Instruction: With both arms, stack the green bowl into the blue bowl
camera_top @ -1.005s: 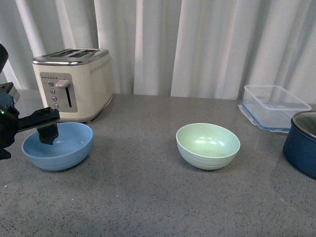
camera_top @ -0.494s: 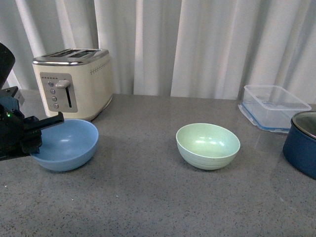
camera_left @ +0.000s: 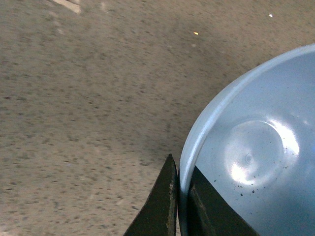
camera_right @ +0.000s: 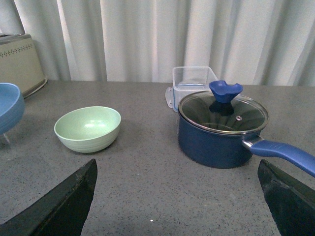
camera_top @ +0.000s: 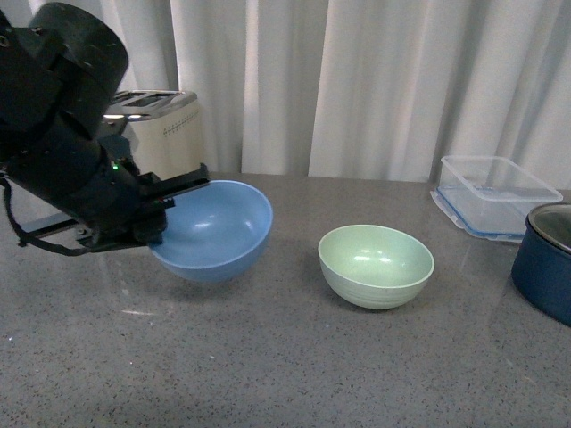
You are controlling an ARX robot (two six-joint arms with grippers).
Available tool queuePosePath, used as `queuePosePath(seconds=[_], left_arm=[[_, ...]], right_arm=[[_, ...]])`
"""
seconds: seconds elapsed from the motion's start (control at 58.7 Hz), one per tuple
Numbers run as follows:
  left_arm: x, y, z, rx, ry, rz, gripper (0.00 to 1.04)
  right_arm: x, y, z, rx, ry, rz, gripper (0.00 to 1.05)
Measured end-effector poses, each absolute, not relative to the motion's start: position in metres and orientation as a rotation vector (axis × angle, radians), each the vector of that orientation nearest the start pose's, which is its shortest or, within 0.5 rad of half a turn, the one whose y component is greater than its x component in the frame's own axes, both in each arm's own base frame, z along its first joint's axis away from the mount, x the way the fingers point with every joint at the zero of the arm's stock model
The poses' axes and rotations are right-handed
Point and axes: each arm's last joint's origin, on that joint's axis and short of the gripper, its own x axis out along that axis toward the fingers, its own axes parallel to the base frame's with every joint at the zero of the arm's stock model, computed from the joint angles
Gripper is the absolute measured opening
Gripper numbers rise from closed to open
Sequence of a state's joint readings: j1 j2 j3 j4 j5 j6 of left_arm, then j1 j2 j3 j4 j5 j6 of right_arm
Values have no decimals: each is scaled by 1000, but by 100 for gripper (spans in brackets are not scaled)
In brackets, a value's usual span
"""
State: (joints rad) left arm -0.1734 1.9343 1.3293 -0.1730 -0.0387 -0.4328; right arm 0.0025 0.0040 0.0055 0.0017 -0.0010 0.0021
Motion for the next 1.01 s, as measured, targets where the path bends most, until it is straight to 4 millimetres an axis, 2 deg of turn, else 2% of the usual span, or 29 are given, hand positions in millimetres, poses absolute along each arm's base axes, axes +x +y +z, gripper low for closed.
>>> queuePosePath(seconds=[0.221, 0.375, 0.579, 0.852, 0.937, 1.005], left_arm=[[419, -97, 173, -306, 835, 16, 3], [423, -103, 163, -303, 864, 15, 3], [424, -106, 161, -300, 875, 8, 4], [422, -105, 169, -315, 861, -39, 47], [415, -100, 184, -320, 799, -72, 61], [403, -91, 207, -313, 673, -121, 74]], right_arm=[[98, 0, 165, 2, -3, 3, 95], [98, 0, 165, 2, -3, 3, 95], [98, 0, 165, 2, -3, 3, 95], [98, 0, 165, 2, -3, 3, 95], [98, 0, 165, 2, -3, 3, 95], [98, 0, 165, 2, -3, 3, 95]])
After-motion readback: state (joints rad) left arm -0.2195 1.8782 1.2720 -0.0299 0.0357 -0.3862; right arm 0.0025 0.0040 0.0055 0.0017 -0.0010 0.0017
